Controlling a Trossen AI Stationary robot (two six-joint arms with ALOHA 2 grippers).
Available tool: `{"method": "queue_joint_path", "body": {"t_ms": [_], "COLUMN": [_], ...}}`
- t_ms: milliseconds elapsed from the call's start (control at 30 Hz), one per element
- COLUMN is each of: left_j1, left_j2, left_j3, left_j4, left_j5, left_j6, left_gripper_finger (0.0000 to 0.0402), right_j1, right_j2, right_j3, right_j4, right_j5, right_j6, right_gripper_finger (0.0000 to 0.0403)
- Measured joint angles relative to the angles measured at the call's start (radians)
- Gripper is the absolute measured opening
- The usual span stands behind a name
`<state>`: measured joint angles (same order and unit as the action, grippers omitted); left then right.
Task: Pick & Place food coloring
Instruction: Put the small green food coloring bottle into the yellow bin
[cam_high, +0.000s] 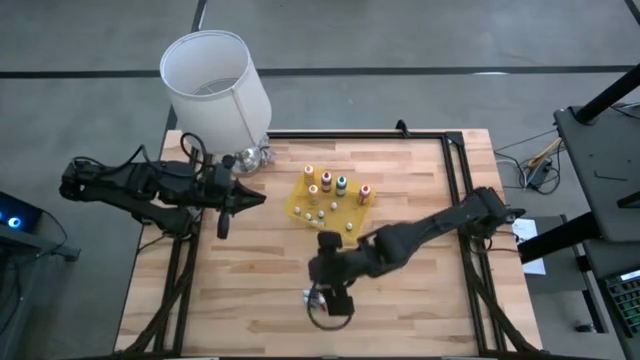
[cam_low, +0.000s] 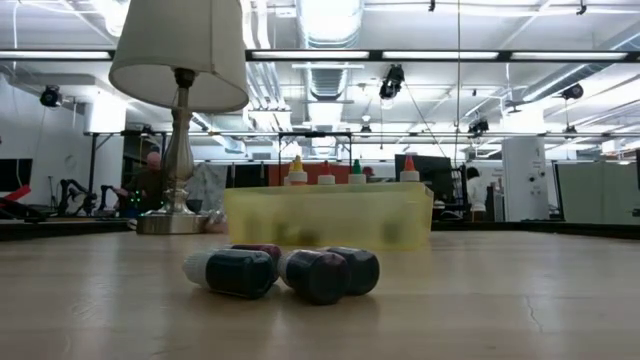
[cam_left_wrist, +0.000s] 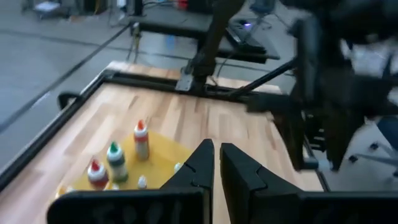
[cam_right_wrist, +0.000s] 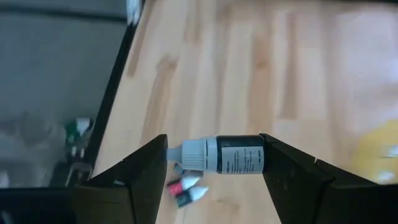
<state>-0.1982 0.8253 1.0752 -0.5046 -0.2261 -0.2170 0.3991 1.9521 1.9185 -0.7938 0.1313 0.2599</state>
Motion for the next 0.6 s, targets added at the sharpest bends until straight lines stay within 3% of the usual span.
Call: {"method": "queue_joint_path", "body": {"t_ms": [333,600], "left_j1": [0.0,0.0], "left_j2": [0.044,0.087], "left_j3": [0.0,0.032], "left_j4": [0.113,0.164], "left_j5": [0.077,0.08], "left_j6": [0.138,0.296], "left_gripper_finger": [0.001,0.0095], "right_j1": [-0.066,-0.09], "right_j2": [-0.09,-0.1], "right_j3": [0.18,0.32], "right_j4": [-0.041,-0.042], "right_j5": [0.01,0.009], "right_j6": [0.148,0.185], "right_gripper_finger": [0.0229,0.023]}}
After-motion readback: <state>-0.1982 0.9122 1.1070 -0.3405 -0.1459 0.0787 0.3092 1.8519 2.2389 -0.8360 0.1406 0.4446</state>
